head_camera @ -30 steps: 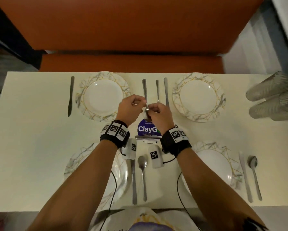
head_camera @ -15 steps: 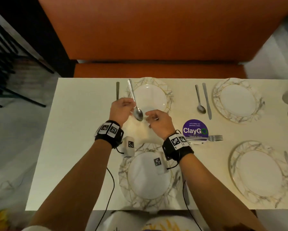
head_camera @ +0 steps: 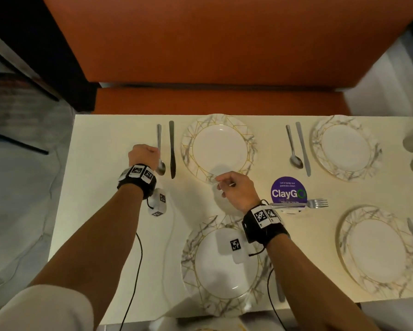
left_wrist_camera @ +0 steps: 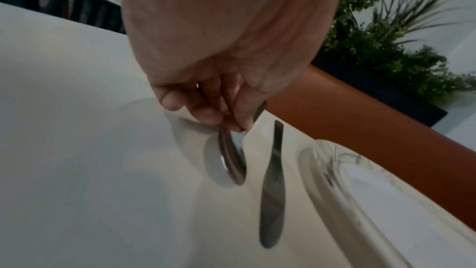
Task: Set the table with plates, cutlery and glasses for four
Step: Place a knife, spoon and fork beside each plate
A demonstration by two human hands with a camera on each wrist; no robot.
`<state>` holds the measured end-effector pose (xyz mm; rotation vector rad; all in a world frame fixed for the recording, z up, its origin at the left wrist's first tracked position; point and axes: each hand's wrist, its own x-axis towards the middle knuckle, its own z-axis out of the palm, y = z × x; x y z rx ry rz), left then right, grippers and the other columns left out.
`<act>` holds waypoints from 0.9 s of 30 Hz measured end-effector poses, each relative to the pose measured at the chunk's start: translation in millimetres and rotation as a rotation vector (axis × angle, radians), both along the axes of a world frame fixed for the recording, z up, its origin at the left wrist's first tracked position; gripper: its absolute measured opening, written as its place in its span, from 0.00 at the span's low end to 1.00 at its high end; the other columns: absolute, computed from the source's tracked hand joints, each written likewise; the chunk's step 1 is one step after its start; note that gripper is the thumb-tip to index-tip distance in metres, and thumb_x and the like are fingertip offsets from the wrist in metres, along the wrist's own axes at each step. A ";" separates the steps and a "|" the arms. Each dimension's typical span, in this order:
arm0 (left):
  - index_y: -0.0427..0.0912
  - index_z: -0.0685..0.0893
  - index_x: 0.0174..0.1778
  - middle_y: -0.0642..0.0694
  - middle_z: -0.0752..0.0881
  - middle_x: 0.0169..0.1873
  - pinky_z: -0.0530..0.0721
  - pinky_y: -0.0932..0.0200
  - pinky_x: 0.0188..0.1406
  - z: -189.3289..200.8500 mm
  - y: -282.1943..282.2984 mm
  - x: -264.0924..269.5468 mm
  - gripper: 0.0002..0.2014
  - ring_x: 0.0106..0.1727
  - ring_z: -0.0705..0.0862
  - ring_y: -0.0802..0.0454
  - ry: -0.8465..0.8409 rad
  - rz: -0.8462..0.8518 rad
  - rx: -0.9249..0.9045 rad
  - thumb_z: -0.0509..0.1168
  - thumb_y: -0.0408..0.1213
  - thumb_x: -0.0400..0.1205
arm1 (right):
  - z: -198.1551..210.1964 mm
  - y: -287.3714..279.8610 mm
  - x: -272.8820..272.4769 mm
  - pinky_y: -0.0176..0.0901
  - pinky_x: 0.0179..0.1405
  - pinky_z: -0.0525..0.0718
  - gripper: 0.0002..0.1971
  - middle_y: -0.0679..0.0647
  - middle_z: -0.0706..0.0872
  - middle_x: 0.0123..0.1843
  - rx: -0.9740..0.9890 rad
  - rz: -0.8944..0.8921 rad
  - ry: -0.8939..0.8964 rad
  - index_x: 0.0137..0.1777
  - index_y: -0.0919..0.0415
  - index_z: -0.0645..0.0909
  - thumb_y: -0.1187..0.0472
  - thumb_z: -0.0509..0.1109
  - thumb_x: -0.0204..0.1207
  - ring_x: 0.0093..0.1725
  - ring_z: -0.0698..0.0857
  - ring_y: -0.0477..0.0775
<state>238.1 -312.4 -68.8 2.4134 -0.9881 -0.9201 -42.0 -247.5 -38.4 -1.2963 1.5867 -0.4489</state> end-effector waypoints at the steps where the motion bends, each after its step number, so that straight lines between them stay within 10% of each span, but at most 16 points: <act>1: 0.40 0.95 0.56 0.39 0.93 0.57 0.86 0.55 0.59 -1.6 -2.3 0.4 0.10 0.62 0.89 0.38 -0.009 -0.013 0.001 0.69 0.35 0.85 | -0.3 -1.8 -0.8 0.56 0.55 0.89 0.08 0.54 0.91 0.46 0.000 -0.001 0.005 0.48 0.48 0.89 0.61 0.70 0.78 0.46 0.90 0.57; 11: 0.33 0.94 0.48 0.38 0.94 0.46 0.92 0.52 0.47 -5.5 -10.3 -1.5 0.11 0.50 0.92 0.39 -0.055 0.008 0.012 0.69 0.35 0.84 | -2.8 -7.4 -4.3 0.27 0.31 0.81 0.09 0.58 0.91 0.45 -0.002 -0.031 -0.027 0.49 0.55 0.89 0.67 0.68 0.79 0.40 0.87 0.54; 22: 0.40 0.97 0.49 0.43 0.95 0.49 0.91 0.50 0.59 -4.0 -7.7 4.1 0.07 0.53 0.92 0.43 0.002 0.002 -0.015 0.73 0.33 0.81 | -9.4 -5.8 -11.1 0.30 0.37 0.82 0.09 0.55 0.92 0.45 0.001 -0.037 -0.006 0.50 0.54 0.90 0.65 0.68 0.78 0.41 0.89 0.54; 27: 0.39 0.95 0.51 0.41 0.94 0.47 0.86 0.55 0.45 7.7 -1.7 -2.6 0.09 0.50 0.91 0.40 -0.067 -0.005 -0.099 0.69 0.36 0.83 | -6.3 -2.7 -17.9 0.28 0.34 0.80 0.10 0.53 0.92 0.44 -0.019 -0.049 0.003 0.51 0.56 0.90 0.66 0.68 0.80 0.37 0.88 0.46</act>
